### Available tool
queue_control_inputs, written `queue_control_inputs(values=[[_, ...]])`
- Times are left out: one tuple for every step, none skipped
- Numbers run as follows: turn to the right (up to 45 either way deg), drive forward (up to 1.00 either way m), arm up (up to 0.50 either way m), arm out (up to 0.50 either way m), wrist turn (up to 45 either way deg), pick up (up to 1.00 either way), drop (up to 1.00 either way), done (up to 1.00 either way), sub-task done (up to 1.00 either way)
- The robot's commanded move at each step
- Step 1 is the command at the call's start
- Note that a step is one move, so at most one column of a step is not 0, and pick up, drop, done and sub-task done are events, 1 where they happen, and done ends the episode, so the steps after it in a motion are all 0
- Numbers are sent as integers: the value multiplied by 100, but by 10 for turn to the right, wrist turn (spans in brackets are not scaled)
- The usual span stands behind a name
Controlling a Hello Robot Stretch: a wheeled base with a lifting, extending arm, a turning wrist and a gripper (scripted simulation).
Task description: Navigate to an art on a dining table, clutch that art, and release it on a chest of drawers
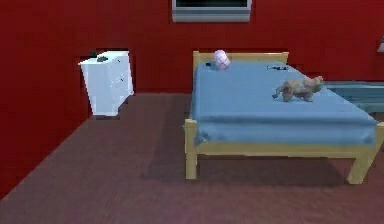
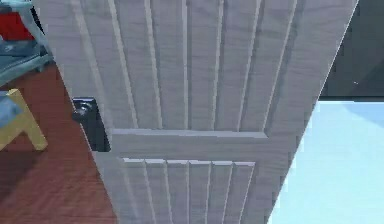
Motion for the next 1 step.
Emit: queue_control_inputs(values=[[180,0,0,0,0,0,0,0,0]])
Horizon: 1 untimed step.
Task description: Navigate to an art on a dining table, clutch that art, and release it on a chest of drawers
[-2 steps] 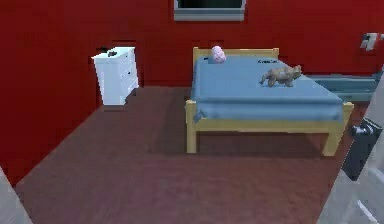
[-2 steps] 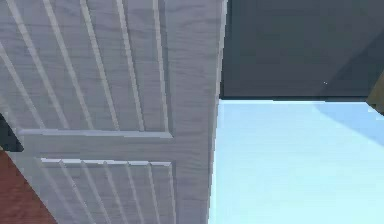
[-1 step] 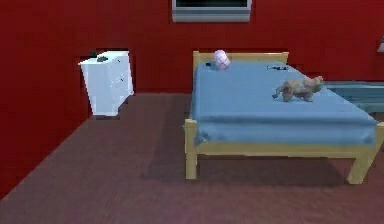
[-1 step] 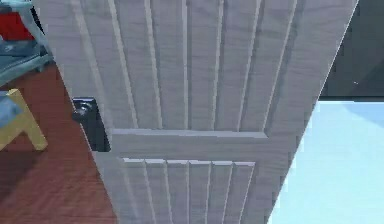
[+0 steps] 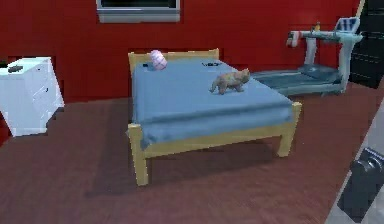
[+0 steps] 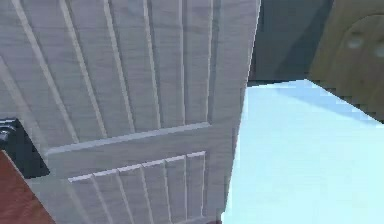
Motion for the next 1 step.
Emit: queue_control_inputs(values=[[0,70,0,0,0,0,0,0,0]])
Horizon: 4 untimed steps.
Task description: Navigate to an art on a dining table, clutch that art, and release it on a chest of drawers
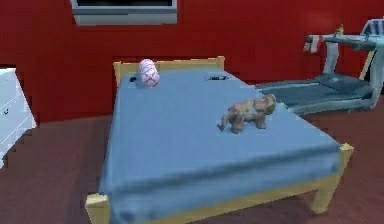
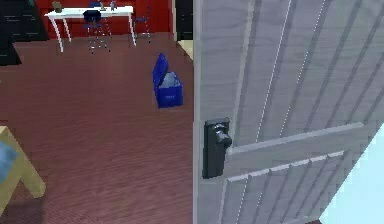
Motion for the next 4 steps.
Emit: queue_control_inputs(values=[[90,0,0,0,0,0,0,0,0],[0,35,0,0,0,0,0,0,0],[450,0,0,0,0,0,0,0,0],[240,0,0,0,0,0,0,0,0]])
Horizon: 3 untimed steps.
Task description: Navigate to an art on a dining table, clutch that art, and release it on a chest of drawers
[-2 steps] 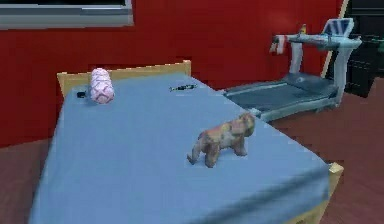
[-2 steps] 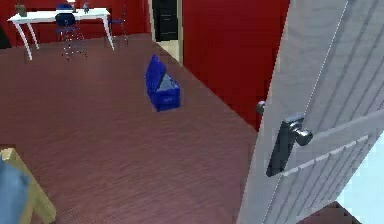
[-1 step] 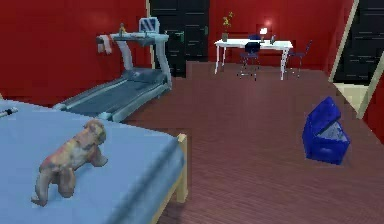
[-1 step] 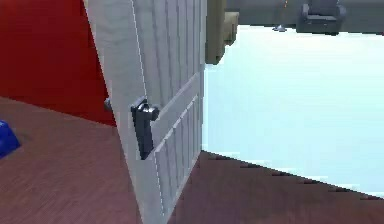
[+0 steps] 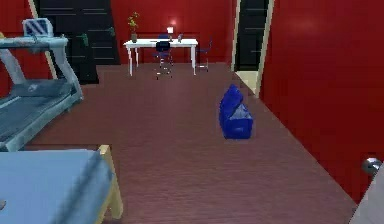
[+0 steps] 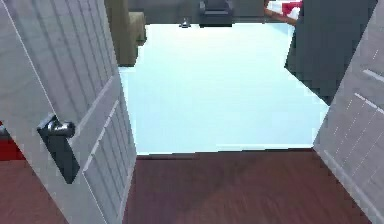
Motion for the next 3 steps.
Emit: queue_control_inputs(values=[[0,100,0,0,0,0,0,0,0],[0,100,0,0,0,0,0,0,0],[0,70,0,0,0,0,0,0,0]])
